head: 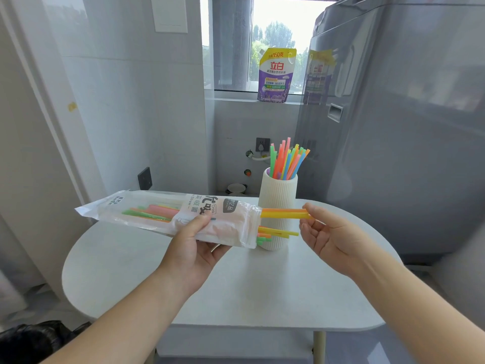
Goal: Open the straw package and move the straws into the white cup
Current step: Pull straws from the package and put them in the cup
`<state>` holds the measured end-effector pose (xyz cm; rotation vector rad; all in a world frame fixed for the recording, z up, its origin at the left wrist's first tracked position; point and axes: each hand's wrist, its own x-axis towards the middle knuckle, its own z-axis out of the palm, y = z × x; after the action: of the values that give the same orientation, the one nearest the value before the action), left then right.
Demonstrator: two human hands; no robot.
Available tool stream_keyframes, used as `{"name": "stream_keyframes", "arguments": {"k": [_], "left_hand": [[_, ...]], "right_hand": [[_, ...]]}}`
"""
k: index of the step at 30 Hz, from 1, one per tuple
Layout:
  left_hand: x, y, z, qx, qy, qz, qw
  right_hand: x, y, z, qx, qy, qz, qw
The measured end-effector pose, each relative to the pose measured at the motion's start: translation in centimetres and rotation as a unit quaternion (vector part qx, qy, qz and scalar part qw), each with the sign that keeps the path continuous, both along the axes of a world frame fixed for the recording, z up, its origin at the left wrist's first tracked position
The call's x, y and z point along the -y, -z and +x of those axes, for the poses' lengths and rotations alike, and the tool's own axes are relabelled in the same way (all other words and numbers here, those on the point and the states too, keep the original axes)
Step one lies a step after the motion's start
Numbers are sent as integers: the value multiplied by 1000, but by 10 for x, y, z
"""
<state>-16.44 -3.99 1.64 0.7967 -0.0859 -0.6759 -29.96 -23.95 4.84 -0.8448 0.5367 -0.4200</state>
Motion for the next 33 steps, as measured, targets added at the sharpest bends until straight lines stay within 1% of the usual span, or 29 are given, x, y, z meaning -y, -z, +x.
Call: {"name": "stream_keyframes", "arguments": {"k": [3,7,11,19,28,33], "left_hand": [[0,0,-1,-3,3,-2,1000],[0,-1,-2,0,9,-8,1000],[2,-2,-2,-1,12,-9,1000],[2,-1,-1,-7,5,-16,1000],[1,0,1,-17,-4,-16,1000],[-1,1,6,-22,-12,-18,1000]], "right_hand": [[-5,0,2,23,2,36,999],[-11,0,7,15,4,13,1000],[-13,0,12,17,28,28,999],[-17,0,13,33,40,-65,997],[-11,-17,5,9,74,-122,990],[3,-30,-2,6,58,-178,982]]}}
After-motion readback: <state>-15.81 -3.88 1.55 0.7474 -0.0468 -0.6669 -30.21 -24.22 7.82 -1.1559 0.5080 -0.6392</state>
